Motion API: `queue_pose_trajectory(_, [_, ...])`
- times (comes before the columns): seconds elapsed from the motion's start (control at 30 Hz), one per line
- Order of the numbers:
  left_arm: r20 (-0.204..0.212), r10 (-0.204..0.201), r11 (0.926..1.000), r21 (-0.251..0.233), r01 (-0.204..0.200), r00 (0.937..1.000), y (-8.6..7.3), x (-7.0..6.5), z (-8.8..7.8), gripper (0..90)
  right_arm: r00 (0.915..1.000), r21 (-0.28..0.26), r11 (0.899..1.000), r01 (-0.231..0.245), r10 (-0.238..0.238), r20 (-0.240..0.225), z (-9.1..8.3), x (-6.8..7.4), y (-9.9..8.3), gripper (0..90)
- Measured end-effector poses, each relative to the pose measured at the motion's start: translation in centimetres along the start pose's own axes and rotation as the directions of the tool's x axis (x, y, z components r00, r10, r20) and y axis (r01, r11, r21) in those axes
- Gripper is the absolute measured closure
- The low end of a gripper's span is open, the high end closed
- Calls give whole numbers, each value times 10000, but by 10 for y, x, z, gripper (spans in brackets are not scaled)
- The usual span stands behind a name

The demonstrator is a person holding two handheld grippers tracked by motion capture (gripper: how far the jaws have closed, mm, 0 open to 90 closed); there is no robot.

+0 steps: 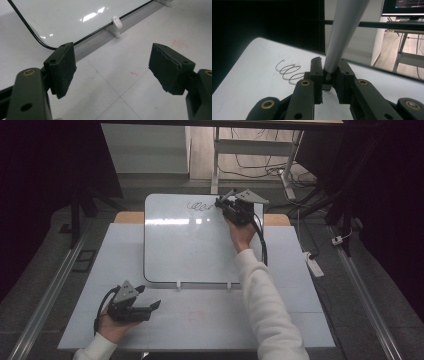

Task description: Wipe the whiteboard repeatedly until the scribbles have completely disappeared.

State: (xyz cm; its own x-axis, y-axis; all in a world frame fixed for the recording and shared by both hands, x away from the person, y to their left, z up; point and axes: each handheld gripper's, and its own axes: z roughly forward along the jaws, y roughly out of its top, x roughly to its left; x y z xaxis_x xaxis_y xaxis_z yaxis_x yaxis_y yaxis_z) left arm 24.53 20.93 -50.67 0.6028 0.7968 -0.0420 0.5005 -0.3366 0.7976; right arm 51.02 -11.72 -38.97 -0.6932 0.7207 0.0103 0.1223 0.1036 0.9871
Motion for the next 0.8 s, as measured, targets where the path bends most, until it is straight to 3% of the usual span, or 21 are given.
queue_pose_trajectory(0.03, [0, 12, 10000, -1, -12, 10000, 0, 0, 0, 226, 10000, 0, 10000, 0, 0, 0, 0, 0, 0, 778])
queue_pose_trajectory(0.1, [13, -12, 10000, 13, 12, 10000, 0, 0, 1, 226, 9980, 314, 9986, 416, -401, -493, 2, 11, -5, 778])
queue_pose_trajectory(0.17, [10, -7, 10000, 47, 7, 10000, 0, 0, 1, 226, 9969, 334, 9975, 630, -613, -498, 4, 11, -5, 778])
queue_pose_trajectory(0.2, [3, -2, 10000, 36, 2, 10000, 0, -1, 1, 226, 9986, 122, 9988, 472, -469, -228, 4, 6, -1, 778])
queue_pose_trajectory(0.23, [14, 28, 10000, 40, -28, 10000, 0, -1, 1, 226, 9999, -179, 9998, -2, 5, 162, 2, -1, 3, 778])
queue_pose_trajectory(0.27, [9, 21, 10000, 23, -21, 10000, 0, -1, 0, 226, 9992, -314, 9989, -351, 357, 182, 2, -6, 5, 778])
queue_pose_trajectory(0.3, [-2, 14, 10000, 4, -14, 10000, 0, -1, 0, 226, 9991, -280, 9989, -378, 383, 191, 3, -5, 5, 779])
queue_pose_trajectory(0.43, [-3, -34, 10000, 59, 34, 10000, 0, 1, 2, 226, 9959, 353, 9975, 616, -590, -684, 13, 21, -4, 778])
queue_pose_trajectory(0.5, [-3, -31, 10000, 37, 31, 10000, 0, 1, 1, 225, 9966, 267, 9977, 620, -604, -558, 13, 19, -1, 778])
queue_pose_trajectory(0.57, [-30, -9, 10000, -7, 9, 10000, 0, -1, 0, 226, 10000, -88, 10000, 0, 0, 85, 10, 8, 2, 778])
queue_pose_trajectory(0.63, [-11, -15, 10000, -16, 15, 10000, 0, 0, 0, 226, 9995, -207, 9996, -196, 201, 246, 10, 5, 3, 779])
queue_pose_trajectory(0.67, [-6, -28, 10000, 6, 28, 10000, 0, 0, 1, 226, 9997, -109, 9999, -58, 61, 237, 12, 9, 2, 778])
queue_pose_trajectory(0.7, [9, -39, 10000, 31, 39, 10000, 1, 1, 1, 226, 9980, 231, 9989, 405, -393, -488, 18, 24, -1, 778])
queue_pose_trajectory(0.73, [16, -47, 10000, 32, 47, 10000, 1, 1, 2, 226, 9980, 231, 9989, 405, -393, -488, 18, 24, -1, 778])
queue_pose_trajectory(0.8, [13, -34, 10000, 34, 34, 10000, 1, 1, 1, 226, 9930, 474, 9929, 1093, -1068, -509, 19, 30, 0, 778])
